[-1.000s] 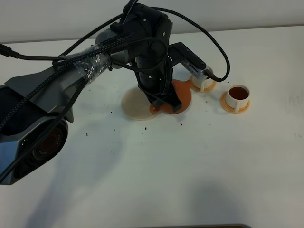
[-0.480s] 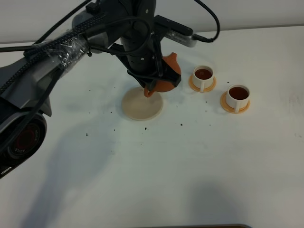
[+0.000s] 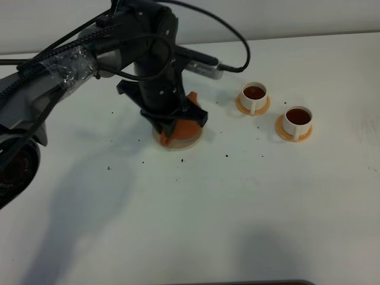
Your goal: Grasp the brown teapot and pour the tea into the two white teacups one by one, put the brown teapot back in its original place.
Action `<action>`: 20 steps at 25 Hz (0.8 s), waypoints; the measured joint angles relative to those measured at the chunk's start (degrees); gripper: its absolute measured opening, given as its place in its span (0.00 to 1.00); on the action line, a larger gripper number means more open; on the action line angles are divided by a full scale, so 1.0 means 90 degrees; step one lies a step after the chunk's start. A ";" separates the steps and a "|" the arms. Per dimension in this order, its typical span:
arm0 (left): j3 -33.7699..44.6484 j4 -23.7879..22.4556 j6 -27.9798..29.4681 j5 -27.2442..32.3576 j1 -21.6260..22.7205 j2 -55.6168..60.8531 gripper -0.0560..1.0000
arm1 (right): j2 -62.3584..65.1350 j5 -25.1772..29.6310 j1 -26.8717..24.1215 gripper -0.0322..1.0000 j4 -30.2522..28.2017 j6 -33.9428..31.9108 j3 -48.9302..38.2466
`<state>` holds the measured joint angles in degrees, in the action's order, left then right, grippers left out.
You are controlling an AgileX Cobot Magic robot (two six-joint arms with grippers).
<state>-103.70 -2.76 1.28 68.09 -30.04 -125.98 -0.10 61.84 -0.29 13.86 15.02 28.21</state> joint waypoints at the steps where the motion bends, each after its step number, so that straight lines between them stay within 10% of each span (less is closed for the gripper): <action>1: 0.0140 0.0000 0.0023 0.0000 0.0025 0.0039 0.16 | 0.0000 0.0000 0.0000 0.27 0.0000 0.0000 0.0000; 20: 0.1239 0.0071 0.0218 -0.1212 0.0285 0.0644 0.16 | 0.0000 0.0000 0.0000 0.27 0.0000 0.0000 0.0000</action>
<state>-92.55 -2.12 3.24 57.18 -27.48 -120.19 -0.10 61.84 -0.29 13.86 15.02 28.21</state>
